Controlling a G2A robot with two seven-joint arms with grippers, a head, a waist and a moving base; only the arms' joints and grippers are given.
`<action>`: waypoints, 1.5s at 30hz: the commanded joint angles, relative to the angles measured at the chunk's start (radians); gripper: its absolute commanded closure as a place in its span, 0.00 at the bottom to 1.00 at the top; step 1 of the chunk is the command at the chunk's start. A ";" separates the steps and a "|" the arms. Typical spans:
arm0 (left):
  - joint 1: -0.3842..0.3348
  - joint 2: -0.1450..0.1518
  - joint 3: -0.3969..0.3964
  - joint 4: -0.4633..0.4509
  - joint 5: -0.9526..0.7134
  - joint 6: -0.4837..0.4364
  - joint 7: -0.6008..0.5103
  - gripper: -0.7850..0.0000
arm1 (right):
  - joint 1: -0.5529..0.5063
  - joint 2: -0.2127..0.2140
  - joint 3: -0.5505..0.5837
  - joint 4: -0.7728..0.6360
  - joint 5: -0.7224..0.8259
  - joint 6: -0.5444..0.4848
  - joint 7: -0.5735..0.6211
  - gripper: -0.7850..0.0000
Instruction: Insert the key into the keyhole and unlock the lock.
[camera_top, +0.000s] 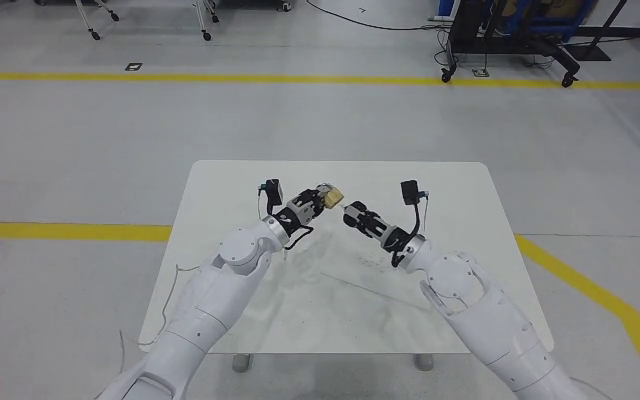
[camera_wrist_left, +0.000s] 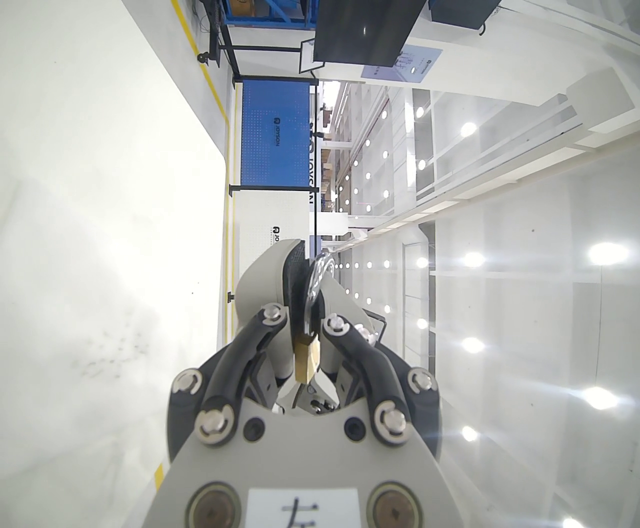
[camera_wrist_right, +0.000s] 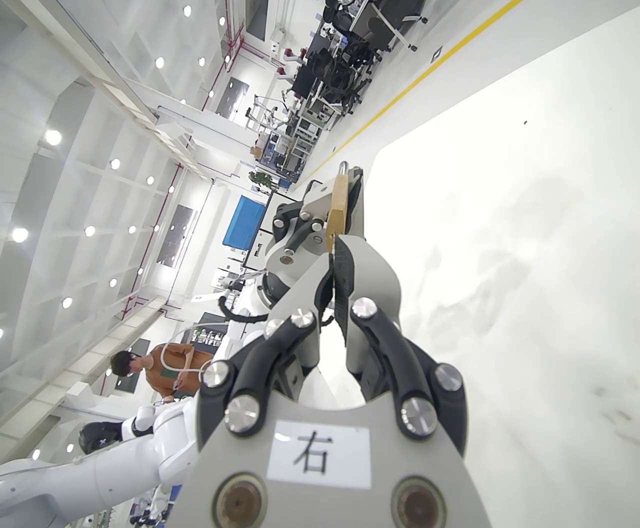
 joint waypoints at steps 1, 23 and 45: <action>0.002 -0.001 -0.001 -0.001 0.005 -0.003 0.000 1.00 | 0.002 -0.002 -0.001 0.002 0.003 -0.003 0.005 1.00; 0.013 -0.013 -0.028 -0.002 0.009 -0.009 -0.040 1.00 | 0.012 -0.028 0.011 0.045 0.061 -0.018 0.020 1.00; 0.021 -0.025 -0.054 0.006 0.000 -0.013 -0.047 1.00 | 0.044 -0.047 0.008 0.083 0.080 -0.020 0.032 0.00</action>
